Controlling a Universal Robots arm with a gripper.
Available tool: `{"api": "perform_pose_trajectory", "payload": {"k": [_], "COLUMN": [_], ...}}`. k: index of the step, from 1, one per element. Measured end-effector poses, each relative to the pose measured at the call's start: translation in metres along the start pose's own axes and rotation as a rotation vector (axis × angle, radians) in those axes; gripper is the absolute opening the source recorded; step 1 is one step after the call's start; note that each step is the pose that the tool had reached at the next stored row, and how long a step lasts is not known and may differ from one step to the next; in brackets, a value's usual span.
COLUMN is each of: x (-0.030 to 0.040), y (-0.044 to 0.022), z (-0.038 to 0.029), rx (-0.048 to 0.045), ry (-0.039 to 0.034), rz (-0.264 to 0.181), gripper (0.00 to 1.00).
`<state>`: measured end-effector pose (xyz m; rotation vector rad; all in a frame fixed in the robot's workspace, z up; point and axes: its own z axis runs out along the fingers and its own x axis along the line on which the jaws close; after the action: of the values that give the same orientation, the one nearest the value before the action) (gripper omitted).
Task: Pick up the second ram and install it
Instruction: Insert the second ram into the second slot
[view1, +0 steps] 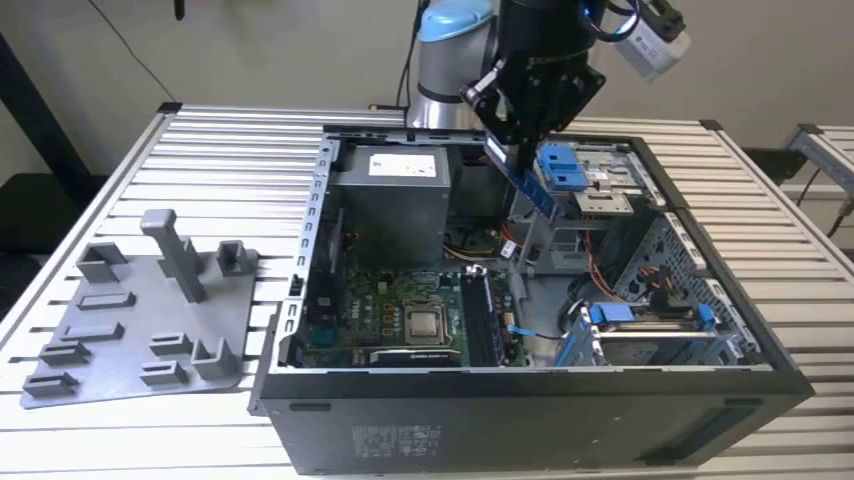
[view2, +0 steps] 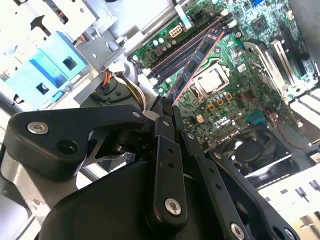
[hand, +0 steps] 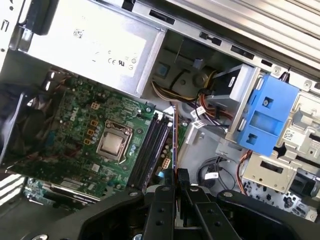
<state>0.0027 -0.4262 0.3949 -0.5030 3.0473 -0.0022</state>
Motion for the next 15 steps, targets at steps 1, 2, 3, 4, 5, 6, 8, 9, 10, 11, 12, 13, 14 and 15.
{"api": "perform_pose_trajectory", "payload": {"k": [1,2,3,4,5,6,8,9,10,11,12,13,14,15], "x": [0.0000,0.0000,0.0000,0.0000,-0.0002,-0.0002,-0.0004,-0.0004,-0.0005,-0.0004,-0.0004,-0.0004,-0.0004,-0.0004], "y": [0.0000,0.0001,0.0001,0.0002,0.0004,0.0007,0.0011,0.0014,0.0014,0.0014,0.0014,0.0014,0.0014,0.0015], "z": [0.0001,0.0001,0.0002,0.0002,0.0003,0.0003,0.0005,0.0005,0.0006,0.0007,0.0008,0.0009,0.0012,0.0013], "rx": [0.0005,0.0011,0.0015,0.0020,0.0023,0.0028,0.0034,0.0038,0.0040,0.0033,0.0016,-0.0003,-0.0029,-0.0056], "ry": [0.0000,0.0002,0.0002,0.0004,0.0004,0.0006,0.0006,0.0007,0.0007,0.0011,0.0030,0.0053,0.0080,0.0109], "rz": [0.012,0.022,0.030,0.039,0.045,0.052,0.067,0.074,0.081,0.086,0.090,0.094,0.098,0.102], "gripper": [0.14,0.14,0.14,0.14,0.14,0.14,0.14,0.14,0.14,0.14,0.14,0.14,0.14,0.14]}}
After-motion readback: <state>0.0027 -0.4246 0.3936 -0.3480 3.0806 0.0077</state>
